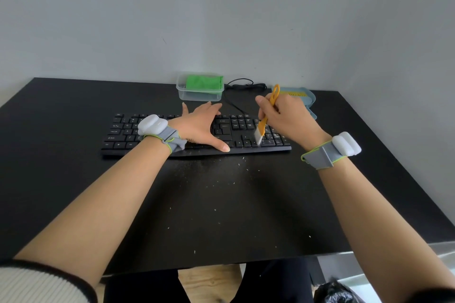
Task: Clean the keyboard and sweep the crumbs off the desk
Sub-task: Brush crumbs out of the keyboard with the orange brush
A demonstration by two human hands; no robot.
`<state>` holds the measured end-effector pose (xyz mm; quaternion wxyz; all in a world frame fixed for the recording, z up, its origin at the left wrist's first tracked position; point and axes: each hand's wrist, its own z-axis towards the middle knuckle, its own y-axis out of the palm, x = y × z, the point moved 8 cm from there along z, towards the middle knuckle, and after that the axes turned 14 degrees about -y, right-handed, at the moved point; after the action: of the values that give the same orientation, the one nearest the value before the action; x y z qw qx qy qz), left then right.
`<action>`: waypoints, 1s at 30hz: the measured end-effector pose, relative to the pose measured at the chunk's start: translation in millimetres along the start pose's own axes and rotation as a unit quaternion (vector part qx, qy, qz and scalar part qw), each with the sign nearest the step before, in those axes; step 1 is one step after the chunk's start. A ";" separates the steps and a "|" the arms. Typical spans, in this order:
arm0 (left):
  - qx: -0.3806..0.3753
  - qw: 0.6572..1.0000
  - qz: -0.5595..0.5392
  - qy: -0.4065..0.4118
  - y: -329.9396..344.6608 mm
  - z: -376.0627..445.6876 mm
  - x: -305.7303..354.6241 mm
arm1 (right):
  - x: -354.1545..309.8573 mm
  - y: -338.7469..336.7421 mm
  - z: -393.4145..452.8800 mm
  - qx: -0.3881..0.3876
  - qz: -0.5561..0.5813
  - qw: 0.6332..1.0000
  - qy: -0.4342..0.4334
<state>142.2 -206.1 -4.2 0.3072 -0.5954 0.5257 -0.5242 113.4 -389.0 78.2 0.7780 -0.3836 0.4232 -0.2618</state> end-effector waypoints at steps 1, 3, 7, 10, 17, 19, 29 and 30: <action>0.000 1.000 0.001 0.000 -0.3 -0.2 0.3 | 0.6 0.6 0.0 -0.004 -0.007 1.000 0.002; -0.001 1.000 0.001 0.002 0.1 -0.6 1.6 | 2.3 -0.9 -0.9 -0.008 -0.013 1.000 0.017; -0.002 1.000 -0.001 0.001 -0.3 -0.8 1.0 | 3.8 -10.7 2.3 0.068 0.019 0.997 0.040; -0.004 1.000 0.002 0.002 0.8 -0.2 0.7 | 11.3 -5.0 5.9 0.104 0.056 0.992 0.053; -0.005 1.000 0.004 0.002 1.9 1.3 0.7 | 14.8 14.4 8.1 0.051 0.001 0.997 0.063; -0.005 1.000 0.004 0.002 1.6 1.9 -0.6 | 13.6 6.4 9.8 0.053 -0.040 0.996 0.063; -0.007 1.000 0.004 0.000 1.6 1.3 1.0 | 20.0 0.0 3.2 0.090 -0.020 0.993 0.068; -0.006 1.000 0.004 0.000 1.3 1.0 0.9 | 17.7 -2.8 1.8 0.091 -0.047 0.993 0.063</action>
<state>142.7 -207.5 -5.4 0.3056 -0.5950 0.5317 -0.5195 123.6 -402.8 72.9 0.7685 -0.3131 0.4271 -0.3591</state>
